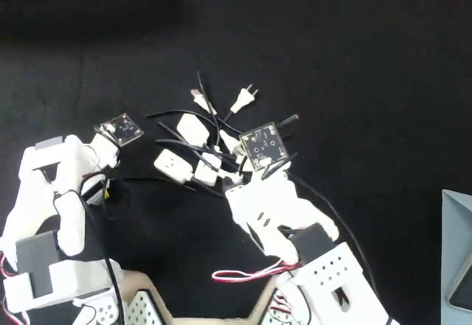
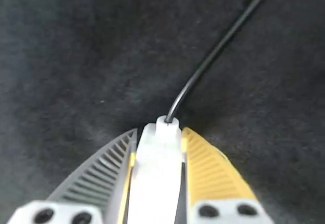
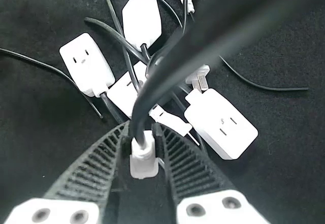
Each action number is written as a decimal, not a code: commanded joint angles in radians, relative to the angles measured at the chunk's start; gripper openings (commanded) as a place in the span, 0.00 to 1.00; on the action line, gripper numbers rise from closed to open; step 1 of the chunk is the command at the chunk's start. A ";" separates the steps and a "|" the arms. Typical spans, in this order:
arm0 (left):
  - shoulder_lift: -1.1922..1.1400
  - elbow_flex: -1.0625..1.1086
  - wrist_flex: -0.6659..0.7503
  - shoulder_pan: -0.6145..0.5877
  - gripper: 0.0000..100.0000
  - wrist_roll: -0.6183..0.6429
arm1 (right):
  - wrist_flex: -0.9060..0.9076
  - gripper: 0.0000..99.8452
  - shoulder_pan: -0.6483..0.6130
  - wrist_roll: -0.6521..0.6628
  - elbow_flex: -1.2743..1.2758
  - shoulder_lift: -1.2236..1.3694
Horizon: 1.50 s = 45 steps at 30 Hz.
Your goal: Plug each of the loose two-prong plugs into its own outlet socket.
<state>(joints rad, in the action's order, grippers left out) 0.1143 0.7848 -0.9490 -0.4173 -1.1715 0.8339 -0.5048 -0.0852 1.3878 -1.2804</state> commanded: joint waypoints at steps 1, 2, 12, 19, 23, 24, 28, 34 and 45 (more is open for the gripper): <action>0.080 -0.044 -0.100 0.021 0.03 0.014 | -0.020 0.01 0.017 -0.011 -0.005 -0.015; 0.123 -0.045 -0.140 0.024 0.03 0.014 | -0.020 0.01 0.017 -0.011 -0.005 -0.015; 0.563 -0.035 -0.353 0.081 0.03 0.052 | -0.017 0.01 0.017 -0.011 -0.005 -0.018; 0.601 0.114 -0.074 0.154 0.03 0.287 | -0.017 0.01 0.017 -0.011 -0.005 -0.021; 0.601 0.263 0.204 0.194 0.03 0.451 | -0.018 0.01 0.017 -0.011 -0.005 -0.021; 0.601 0.297 0.267 0.200 0.03 0.480 | -0.018 0.01 0.017 -0.011 -0.005 -0.021; 0.601 0.409 0.474 0.209 0.03 0.542 | -0.018 0.01 0.017 -0.009 -0.005 -0.021; 0.612 0.567 0.617 0.219 0.11 0.537 | -0.018 0.01 0.017 -0.008 -0.004 -0.018; 0.712 0.576 0.456 0.226 0.30 0.543 | -0.017 0.01 0.017 -0.006 -0.004 -0.016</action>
<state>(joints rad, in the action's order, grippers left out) 0.7618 1.4016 -0.4043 -0.2010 -0.6375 0.8339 -0.5048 -0.0852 1.3878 -1.2804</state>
